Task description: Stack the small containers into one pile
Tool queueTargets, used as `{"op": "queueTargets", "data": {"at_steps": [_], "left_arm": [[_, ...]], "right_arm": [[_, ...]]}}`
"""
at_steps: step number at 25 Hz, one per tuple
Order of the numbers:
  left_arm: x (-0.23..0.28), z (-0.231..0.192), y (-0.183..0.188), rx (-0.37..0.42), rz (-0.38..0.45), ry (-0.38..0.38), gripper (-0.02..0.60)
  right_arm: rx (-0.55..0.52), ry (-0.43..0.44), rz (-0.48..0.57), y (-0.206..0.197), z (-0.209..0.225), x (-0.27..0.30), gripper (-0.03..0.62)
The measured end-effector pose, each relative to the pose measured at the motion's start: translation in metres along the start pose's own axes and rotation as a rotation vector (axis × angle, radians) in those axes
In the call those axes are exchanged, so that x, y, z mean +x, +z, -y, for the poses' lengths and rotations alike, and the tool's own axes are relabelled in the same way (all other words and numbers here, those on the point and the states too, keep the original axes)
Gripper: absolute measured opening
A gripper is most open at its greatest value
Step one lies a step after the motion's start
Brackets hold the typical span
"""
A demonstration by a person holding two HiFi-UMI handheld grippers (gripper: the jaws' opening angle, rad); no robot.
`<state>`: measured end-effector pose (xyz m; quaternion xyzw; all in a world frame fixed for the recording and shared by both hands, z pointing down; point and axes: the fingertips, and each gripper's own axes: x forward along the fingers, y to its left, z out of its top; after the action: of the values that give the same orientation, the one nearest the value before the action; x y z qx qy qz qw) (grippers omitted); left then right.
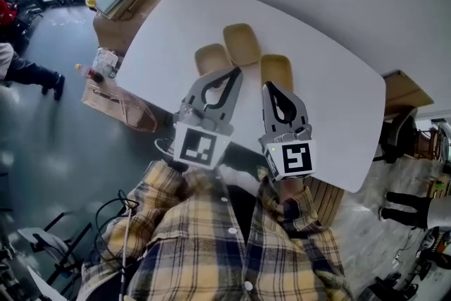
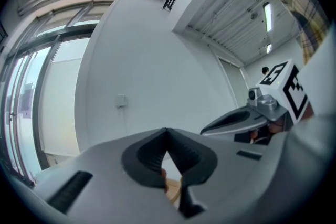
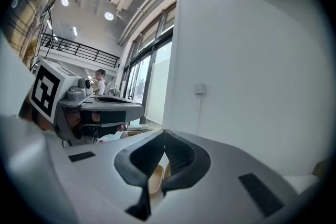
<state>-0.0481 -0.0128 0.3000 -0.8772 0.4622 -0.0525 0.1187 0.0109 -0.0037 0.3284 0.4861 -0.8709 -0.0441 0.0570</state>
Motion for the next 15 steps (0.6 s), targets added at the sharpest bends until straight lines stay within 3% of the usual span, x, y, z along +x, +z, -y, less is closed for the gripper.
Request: {"op": "queueTargets", "data": {"at_steps": [7, 15], "left_arm": [[0.054, -0.064, -0.021, -0.002, 0.015, -0.069, 0.017], [0.095, -0.082, -0.05, -0.056, -0.035, -0.118, 0.017]], "right_arm": [[0.007, -0.07, -0.055, -0.004, 0.02, 0.081, 0.015], [0.038, -0.125, -0.122, -0.021, 0.048, 0.109, 0.015]]}}
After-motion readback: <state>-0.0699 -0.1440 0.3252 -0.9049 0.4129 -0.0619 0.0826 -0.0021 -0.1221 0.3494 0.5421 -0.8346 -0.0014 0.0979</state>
